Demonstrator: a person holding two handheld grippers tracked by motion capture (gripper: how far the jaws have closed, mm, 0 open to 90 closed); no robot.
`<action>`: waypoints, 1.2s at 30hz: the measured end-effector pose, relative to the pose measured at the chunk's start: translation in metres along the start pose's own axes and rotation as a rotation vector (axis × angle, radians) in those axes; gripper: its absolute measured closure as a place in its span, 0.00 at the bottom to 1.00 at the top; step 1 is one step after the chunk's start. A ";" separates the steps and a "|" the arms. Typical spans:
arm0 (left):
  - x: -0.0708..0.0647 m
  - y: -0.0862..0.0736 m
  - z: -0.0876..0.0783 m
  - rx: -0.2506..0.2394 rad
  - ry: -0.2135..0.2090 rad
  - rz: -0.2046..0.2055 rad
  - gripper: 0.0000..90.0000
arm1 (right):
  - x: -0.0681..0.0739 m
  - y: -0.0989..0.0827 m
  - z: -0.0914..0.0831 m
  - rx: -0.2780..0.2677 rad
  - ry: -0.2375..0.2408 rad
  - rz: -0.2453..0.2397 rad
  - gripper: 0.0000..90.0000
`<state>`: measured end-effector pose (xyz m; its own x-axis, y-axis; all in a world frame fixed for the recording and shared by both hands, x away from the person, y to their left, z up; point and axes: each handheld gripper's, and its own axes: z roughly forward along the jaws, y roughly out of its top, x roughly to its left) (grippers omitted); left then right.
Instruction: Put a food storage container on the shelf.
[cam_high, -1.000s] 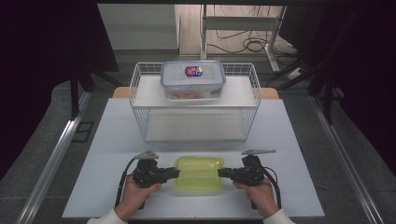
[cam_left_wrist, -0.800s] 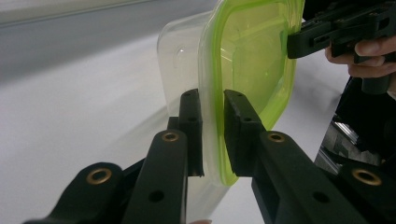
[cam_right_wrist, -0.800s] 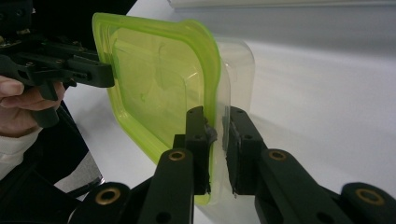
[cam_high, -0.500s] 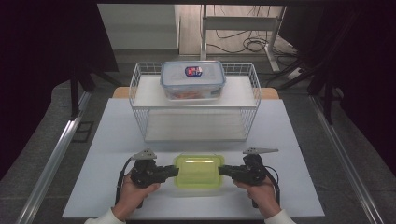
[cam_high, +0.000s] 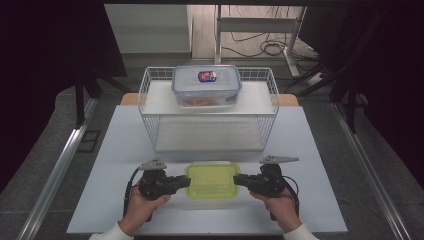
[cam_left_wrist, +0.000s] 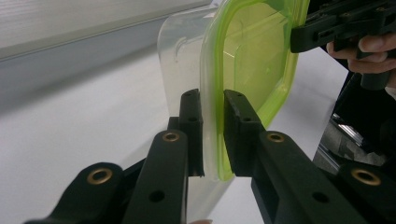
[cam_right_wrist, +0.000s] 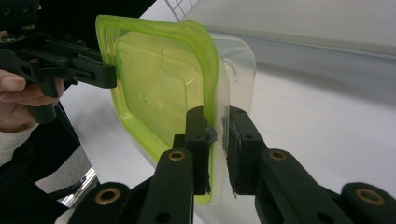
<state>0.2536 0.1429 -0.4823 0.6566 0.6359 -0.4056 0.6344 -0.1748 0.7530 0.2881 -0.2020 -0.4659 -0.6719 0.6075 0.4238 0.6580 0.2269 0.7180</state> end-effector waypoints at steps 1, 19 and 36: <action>0.000 0.001 0.000 -0.002 -0.001 0.000 0.88 | 0.001 0.001 0.000 -0.003 0.001 -0.001 0.89; -0.001 0.017 -0.012 -0.041 -0.002 0.021 0.88 | 0.007 0.016 -0.005 -0.039 -0.006 -0.045 0.89; -0.002 0.043 -0.024 -0.072 -0.004 0.035 0.89 | 0.016 0.045 -0.017 -0.062 -0.025 -0.097 0.89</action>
<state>0.2693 0.1518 -0.4369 0.6792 0.6276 -0.3805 0.5806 -0.1423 0.8017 0.3013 -0.1948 -0.4176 -0.7219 0.6042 0.3373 0.5677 0.2385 0.7879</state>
